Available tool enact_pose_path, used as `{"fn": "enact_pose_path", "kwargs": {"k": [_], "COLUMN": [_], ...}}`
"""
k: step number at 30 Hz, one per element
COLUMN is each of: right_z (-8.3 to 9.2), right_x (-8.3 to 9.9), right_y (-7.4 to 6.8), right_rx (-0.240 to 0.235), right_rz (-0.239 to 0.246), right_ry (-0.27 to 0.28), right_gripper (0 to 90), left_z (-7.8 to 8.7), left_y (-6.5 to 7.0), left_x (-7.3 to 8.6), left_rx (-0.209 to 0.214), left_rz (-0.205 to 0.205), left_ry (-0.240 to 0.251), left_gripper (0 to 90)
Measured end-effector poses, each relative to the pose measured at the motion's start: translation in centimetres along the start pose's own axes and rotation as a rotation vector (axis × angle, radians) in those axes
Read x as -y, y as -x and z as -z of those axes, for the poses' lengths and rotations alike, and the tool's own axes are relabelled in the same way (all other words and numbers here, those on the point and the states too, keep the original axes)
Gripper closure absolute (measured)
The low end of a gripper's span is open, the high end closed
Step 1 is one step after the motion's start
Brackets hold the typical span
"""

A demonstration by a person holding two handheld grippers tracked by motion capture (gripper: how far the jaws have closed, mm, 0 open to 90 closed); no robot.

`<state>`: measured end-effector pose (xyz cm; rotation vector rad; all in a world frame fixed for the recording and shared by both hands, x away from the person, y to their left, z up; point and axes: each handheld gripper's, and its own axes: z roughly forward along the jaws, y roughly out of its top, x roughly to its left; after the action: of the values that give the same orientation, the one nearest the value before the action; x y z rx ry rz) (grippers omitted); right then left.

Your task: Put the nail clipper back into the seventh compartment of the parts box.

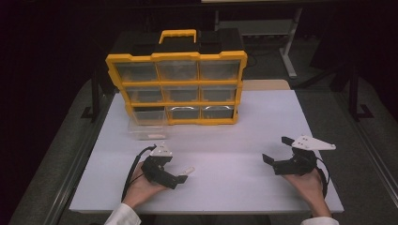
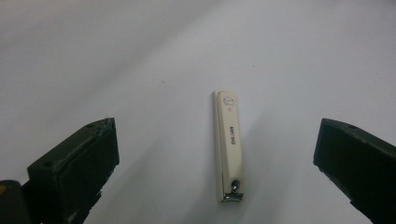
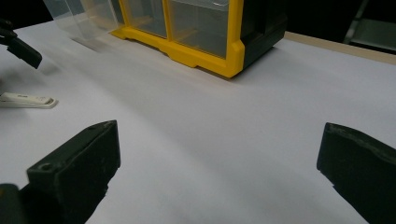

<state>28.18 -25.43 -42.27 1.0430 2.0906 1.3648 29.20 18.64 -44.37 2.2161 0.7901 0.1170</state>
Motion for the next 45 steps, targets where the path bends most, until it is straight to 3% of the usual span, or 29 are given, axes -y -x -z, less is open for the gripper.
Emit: {"fn": "enact_pose_path", "kwargs": {"k": [15,18,24,33,45], "right_z": [0.1,0.1,0.2,0.2,0.3], "right_x": [0.0,0.0,-0.1,-0.1,0.0], "right_y": [0.0,0.0,0.0,-0.1,0.0], "right_rx": [0.000,0.003,0.007,0.017,0.023], "right_rz": [-0.004,-0.002,-0.001,0.005,-0.003], "right_ry": [0.005,0.005,0.010,0.016,0.019], "right_gripper": [0.0,0.0,0.0,0.0,0.0], "left_z": [-0.4,-0.2,0.0,-0.4,-0.5], "left_y": [1.0,1.3,1.4,1.4,1.3], "left_x": [0.2,0.3,0.4,0.5,0.5], "left_rx": [0.008,-0.008,-0.002,-0.013,-0.048], "left_rz": [-0.010,-0.016,0.017,0.002,0.027], "left_ry": [-0.037,-0.032,-0.036,-0.060,-0.070], "left_gripper": [7.5,13.7,20.4,32.7,50.7]}}
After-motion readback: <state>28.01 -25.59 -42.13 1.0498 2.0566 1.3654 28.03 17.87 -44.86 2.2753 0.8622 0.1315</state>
